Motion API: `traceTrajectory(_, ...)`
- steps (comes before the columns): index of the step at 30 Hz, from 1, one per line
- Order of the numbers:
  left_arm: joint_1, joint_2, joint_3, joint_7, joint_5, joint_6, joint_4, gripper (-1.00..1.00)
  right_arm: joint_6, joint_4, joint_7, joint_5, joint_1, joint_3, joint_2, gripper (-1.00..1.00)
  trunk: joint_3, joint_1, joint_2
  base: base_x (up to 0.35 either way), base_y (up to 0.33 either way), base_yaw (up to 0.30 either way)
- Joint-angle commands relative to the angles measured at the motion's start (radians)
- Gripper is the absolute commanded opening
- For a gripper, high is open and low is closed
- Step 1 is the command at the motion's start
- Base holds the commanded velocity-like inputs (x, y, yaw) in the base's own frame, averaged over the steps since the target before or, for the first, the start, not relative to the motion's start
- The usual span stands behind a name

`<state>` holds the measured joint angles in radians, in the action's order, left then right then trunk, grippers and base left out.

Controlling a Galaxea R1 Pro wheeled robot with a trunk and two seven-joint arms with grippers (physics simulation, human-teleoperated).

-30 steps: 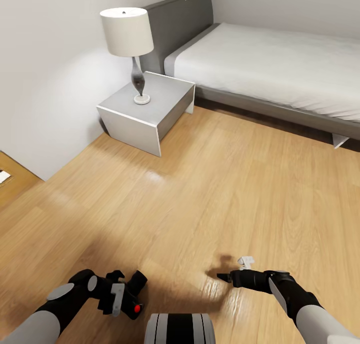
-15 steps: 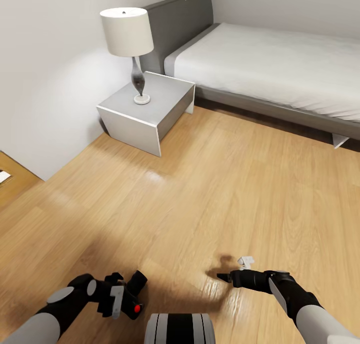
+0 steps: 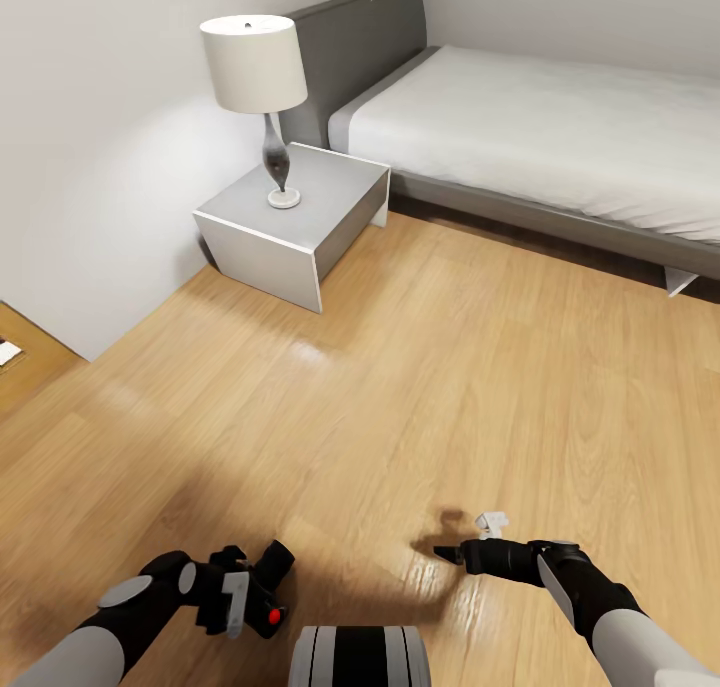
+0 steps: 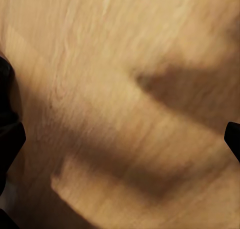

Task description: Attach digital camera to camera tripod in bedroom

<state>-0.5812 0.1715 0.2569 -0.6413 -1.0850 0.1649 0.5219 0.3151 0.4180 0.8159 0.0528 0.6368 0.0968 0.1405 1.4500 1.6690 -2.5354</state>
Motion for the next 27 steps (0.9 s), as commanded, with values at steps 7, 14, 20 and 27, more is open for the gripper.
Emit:
traceTrajectory(7, 0.0, -0.004, 0.002, 0.066, -0.115, 0.001, -0.032, 1.0, 0.009, 0.001, 0.006, 0.005, 0.0, 0.008, -0.002, 1.0, 0.001, 0.0, 0.0, 0.0, 0.0, 0.0)
traceTrajectory(14, 0.0, -0.022, 0.002, 0.085, -0.127, -0.003, -0.047, 1.0, 0.009, -0.002, 0.006, 0.005, 0.0, 0.007, -0.002, 1.0, 0.001, 0.0, 0.0, 0.0, 0.0, 0.0)
traceTrajectory(20, 0.0, -0.044, 0.002, 0.087, -0.127, -0.034, -0.049, 1.0, 0.009, -0.002, 0.006, 0.005, 0.0, 0.007, -0.002, 1.0, 0.001, 0.0, 0.0, 0.0, 0.0, 0.0)
traceTrajectory(27, 0.0, -0.063, 0.002, 0.123, -0.128, -0.046, -0.054, 1.0, 0.009, -0.002, 0.006, 0.004, 0.0, 0.007, -0.002, 1.0, 0.001, 0.0, 0.0, 0.0, 0.0, 0.0)
